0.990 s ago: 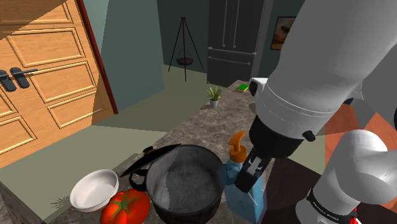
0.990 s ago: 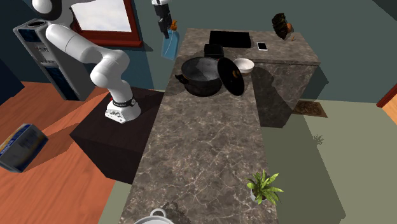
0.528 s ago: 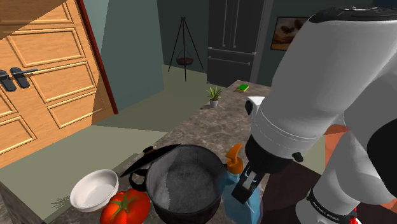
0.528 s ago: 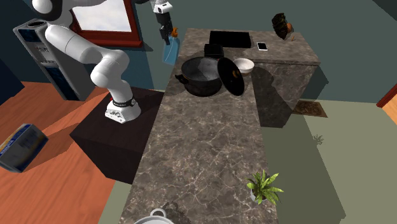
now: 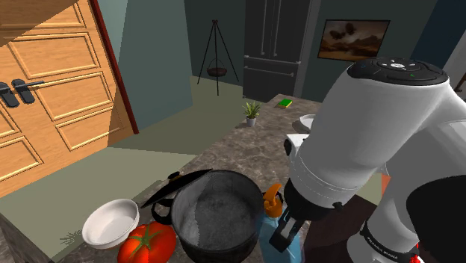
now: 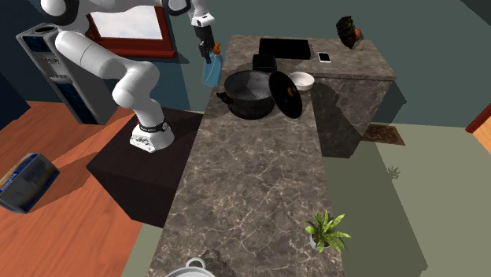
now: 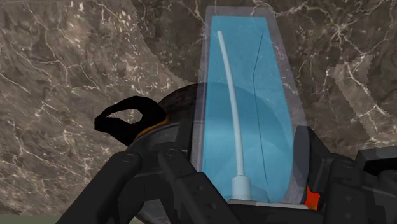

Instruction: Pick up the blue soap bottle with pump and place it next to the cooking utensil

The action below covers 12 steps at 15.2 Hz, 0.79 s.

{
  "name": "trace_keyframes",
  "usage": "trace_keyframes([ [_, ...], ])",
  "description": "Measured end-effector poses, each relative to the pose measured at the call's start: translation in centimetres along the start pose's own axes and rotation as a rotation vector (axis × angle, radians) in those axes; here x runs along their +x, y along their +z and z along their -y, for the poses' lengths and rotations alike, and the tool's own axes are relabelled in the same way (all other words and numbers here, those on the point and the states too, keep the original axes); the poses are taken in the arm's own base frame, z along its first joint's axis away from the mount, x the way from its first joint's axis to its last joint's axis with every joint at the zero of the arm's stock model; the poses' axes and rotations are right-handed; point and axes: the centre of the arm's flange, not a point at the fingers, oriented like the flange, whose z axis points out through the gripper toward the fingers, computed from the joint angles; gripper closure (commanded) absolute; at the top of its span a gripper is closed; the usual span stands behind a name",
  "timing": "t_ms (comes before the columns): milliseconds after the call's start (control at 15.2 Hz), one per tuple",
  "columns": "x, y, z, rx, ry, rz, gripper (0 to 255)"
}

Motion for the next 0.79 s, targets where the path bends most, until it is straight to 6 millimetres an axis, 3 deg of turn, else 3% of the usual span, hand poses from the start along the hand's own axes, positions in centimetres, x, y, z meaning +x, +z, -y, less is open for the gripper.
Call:
trace_keyframes([
  [792,-1.1,6.3,0.3,0.000,0.000,0.000,255],
])
